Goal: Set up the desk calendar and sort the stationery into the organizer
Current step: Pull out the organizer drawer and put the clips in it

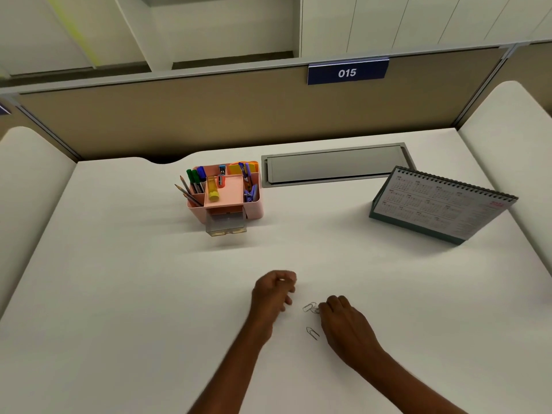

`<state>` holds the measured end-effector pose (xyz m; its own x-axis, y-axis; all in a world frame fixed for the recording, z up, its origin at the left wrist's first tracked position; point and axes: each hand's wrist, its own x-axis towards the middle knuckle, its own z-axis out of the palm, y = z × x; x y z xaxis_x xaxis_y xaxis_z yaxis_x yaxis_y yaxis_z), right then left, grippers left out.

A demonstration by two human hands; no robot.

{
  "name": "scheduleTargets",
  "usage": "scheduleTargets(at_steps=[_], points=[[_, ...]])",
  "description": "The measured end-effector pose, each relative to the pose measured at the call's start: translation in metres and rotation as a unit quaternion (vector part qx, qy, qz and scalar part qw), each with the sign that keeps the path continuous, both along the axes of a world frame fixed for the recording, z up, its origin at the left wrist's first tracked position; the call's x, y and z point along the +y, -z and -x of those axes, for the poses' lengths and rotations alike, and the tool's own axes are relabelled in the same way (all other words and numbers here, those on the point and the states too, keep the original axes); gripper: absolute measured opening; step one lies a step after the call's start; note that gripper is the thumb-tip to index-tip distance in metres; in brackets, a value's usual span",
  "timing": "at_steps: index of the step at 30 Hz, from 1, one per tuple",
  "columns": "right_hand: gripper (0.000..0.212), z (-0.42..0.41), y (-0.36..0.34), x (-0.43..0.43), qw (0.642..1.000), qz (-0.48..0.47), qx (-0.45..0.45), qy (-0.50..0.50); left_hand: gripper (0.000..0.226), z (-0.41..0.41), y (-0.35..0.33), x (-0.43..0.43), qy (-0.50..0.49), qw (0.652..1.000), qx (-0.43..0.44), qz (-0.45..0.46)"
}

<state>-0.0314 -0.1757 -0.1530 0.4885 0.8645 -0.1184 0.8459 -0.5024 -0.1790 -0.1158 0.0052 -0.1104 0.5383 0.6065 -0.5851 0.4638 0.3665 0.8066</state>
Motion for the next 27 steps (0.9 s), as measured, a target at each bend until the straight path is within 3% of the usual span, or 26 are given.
scheduleTargets(at_steps=[2,5,9,16,23,27], points=[[0.025,-0.003,-0.001,0.002,0.999,-0.018,0.018,0.022,0.005,0.003,0.007,-0.018,0.081,0.992,0.033,-0.091],[0.019,-0.006,-0.003,-0.001,0.996,-0.03,0.04,0.068,0.013,0.006,0.022,-0.037,0.185,0.95,0.077,-0.239],[0.019,-0.007,0.003,-0.008,0.996,-0.007,0.038,0.081,0.026,0.011,0.032,-0.053,0.226,0.905,0.11,-0.343],[0.03,-0.011,0.001,0.004,0.997,-0.033,0.02,0.067,0.029,0.012,0.041,-0.062,0.222,0.889,0.102,-0.388],[0.013,-0.014,0.004,0.009,0.993,-0.069,0.07,0.072,0.019,0.01,0.038,-0.06,0.19,0.892,0.098,-0.398],[0.01,-0.015,-0.001,0.007,0.98,-0.103,0.14,0.093,0.011,0.008,0.039,-0.05,0.155,0.92,0.031,-0.358]])
